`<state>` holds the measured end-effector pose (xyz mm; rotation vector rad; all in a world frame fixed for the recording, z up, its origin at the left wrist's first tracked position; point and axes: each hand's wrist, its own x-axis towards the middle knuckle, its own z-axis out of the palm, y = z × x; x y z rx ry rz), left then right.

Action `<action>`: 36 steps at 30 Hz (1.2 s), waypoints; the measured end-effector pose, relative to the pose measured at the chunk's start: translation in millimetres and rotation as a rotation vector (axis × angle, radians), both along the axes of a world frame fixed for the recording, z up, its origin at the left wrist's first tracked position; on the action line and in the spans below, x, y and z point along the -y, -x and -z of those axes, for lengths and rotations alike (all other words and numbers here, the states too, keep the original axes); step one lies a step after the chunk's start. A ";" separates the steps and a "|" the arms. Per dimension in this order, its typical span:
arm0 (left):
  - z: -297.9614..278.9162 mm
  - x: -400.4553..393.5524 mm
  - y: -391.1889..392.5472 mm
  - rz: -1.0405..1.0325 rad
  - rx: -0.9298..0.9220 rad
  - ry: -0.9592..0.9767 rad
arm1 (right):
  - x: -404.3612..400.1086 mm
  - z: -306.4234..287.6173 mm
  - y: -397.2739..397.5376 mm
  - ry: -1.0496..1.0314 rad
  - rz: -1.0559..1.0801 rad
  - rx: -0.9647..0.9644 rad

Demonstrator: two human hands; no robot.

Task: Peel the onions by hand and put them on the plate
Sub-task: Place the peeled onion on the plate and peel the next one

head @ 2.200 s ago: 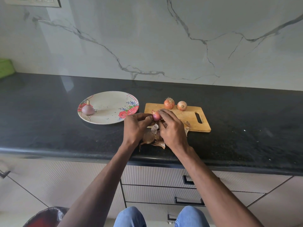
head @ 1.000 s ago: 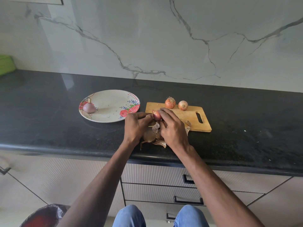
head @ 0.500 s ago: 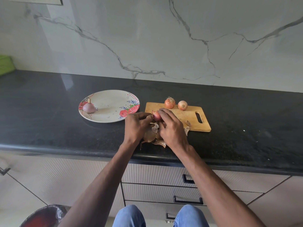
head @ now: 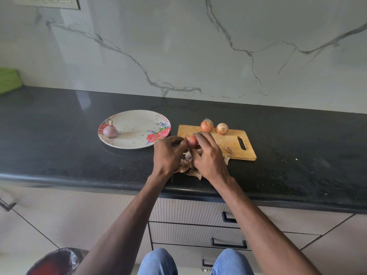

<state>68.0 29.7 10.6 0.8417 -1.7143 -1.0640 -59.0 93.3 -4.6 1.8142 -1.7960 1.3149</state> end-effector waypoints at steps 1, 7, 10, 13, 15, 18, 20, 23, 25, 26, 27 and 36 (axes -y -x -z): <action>0.4 0.8 -0.1 -0.001 -0.009 -0.009 | -0.2 0.1 0.0 -0.001 -0.001 0.014; -1.3 -0.2 -1.3 -0.007 -0.082 -0.071 | -1.0 -0.8 -1.1 -0.003 -0.008 0.090; -1.6 0.3 -2.4 -0.008 -0.110 -0.079 | -0.2 -0.5 -1.5 -0.009 -0.017 0.112; -1.9 0.7 -3.0 0.018 -0.141 -0.106 | 0.4 -0.3 0.0 0.000 -0.030 0.143; -2.3 -0.4 -3.0 0.027 -0.129 -0.082 | 0.2 -0.5 1.6 0.001 -0.038 0.156; -2.7 -1.9 -1.5 0.036 -0.098 -0.038 | -0.5 -3.2 3.7 -0.010 -0.021 0.193; -3.2 -2.6 -1.7 0.043 -0.103 -0.043 | -0.2 -2.8 4.4 -0.020 -0.018 0.210; -2.0 -0.7 -1.7 0.051 -0.133 -0.072 | 1.5 -0.6 5.0 -0.037 -0.034 0.232; -0.8 0.9 -1.7 0.051 -0.151 -0.102 | 1.5 0.1 4.4 -0.046 -0.047 0.244; -0.6 1.8 -1.3 0.046 -0.167 -0.125 | 1.5 0.3 4.6 -0.046 -0.048 0.245; -0.1 3.3 -0.9 0.031 -0.195 -0.159 | 1.3 0.6 5.7 -0.040 -0.043 0.246; 5.9 8.4 2.8 0.047 -0.269 -0.230 | -3.4 -6.6 13.6 0.008 0.004 0.492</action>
